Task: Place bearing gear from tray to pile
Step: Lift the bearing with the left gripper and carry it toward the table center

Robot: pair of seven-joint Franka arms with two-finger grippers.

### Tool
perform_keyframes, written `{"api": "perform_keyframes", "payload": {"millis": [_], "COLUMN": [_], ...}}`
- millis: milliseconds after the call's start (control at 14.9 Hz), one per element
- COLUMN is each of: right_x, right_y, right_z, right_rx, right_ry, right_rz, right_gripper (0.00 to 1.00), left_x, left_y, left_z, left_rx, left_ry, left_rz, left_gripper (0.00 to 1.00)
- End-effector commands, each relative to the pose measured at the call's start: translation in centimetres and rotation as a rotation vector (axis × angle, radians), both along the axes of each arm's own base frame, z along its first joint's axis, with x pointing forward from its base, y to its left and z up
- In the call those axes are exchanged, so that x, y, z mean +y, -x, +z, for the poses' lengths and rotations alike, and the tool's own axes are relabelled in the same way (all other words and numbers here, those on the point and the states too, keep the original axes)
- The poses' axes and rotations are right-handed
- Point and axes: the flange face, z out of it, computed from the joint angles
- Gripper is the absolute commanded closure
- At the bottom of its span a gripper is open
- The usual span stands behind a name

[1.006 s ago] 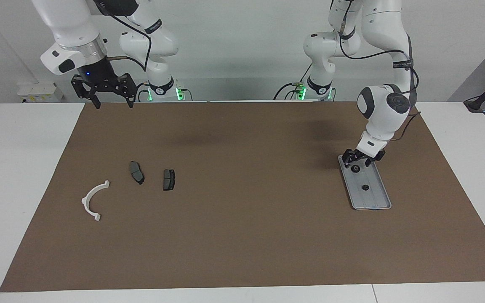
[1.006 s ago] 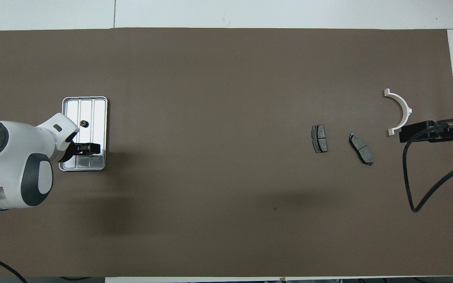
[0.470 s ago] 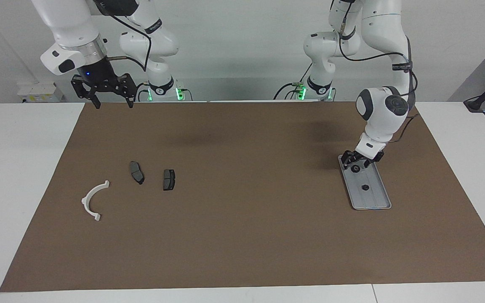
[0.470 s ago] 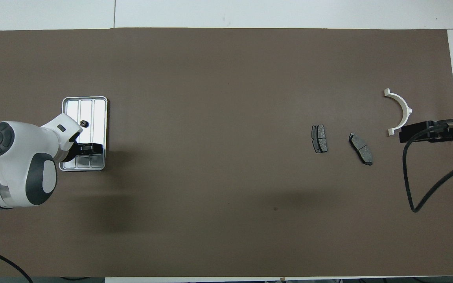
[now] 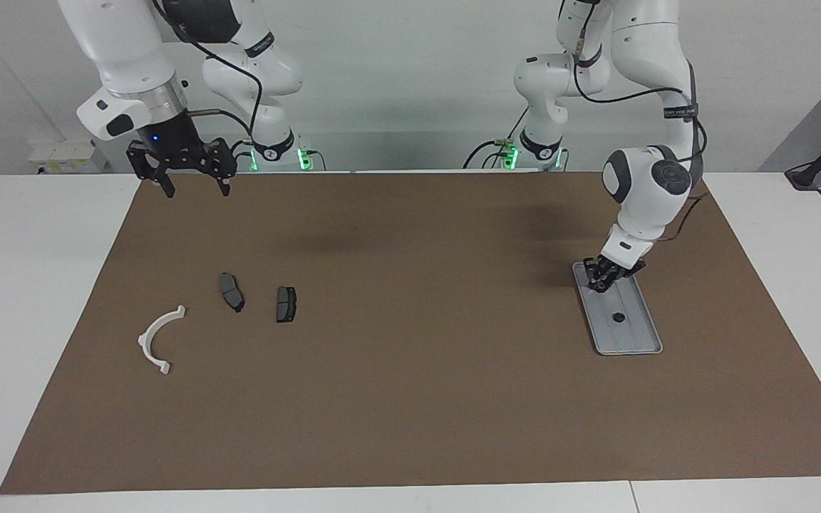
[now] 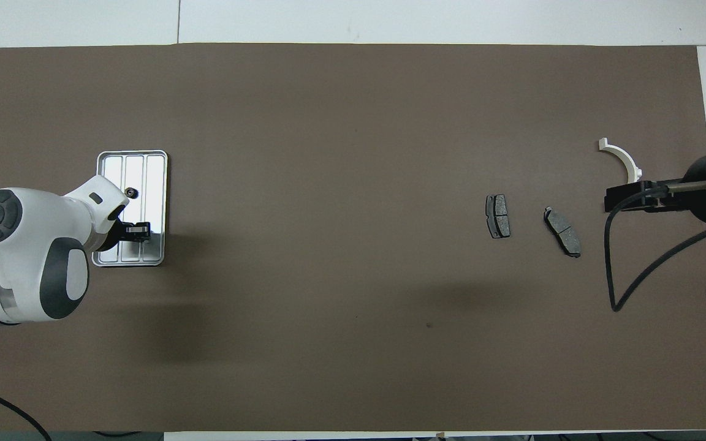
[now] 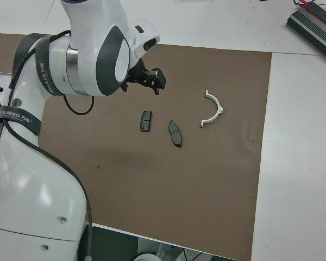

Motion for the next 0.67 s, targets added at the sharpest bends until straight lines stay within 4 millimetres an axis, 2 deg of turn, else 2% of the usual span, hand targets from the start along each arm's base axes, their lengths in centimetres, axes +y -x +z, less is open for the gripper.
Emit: {"api": "perform_keyframes", "payload": {"millis": [0, 67, 201, 268, 402, 537, 604], "right_x": [0.2, 0.2, 0.2, 0.3, 1.0, 1.7, 1.7], "right_y": [-0.8, -1.3, -2.3, -2.8, -3.6, -4.0, -4.2], "right_z": [-2.8, -3.6, -5.2, -6.3, -8.1, -9.5, -9.7], "right_rx": [0.013, 0.020, 0.024, 0.032, 0.031, 0.043, 0.039], "right_ry": [-0.022, -0.023, -0.024, -0.024, -0.025, -0.025, -0.026], "right_rz": [-0.048, -0.048, -0.048, -0.048, -0.042, -0.036, -0.038], "right_gripper": [0.00, 0.00, 0.00, 0.00, 0.00, 0.00, 0.00], "left_x": [-0.1, -0.6, -3.3, -6.2, -13.7, -20.8, -24.3], "left_y": [-2.9, -4.6, -6.8, -7.2, -6.5, -4.5, -3.3], "left_z": [3.1, 5.9, 11.6, 12.7, 12.6, 12.4, 11.6], "left_rx": [0.027, 0.051, 0.071, 0.072, 0.031, 0.020, 0.027], "left_ry": [0.003, 0.004, 0.008, 0.007, 0.012, 0.020, 0.017], "left_rz": [0.006, 0.005, 0.029, 0.072, 0.151, 0.170, 0.177], "left_gripper": [1.00, 1.00, 1.00, 1.00, 1.00, 1.00, 1.00]}}
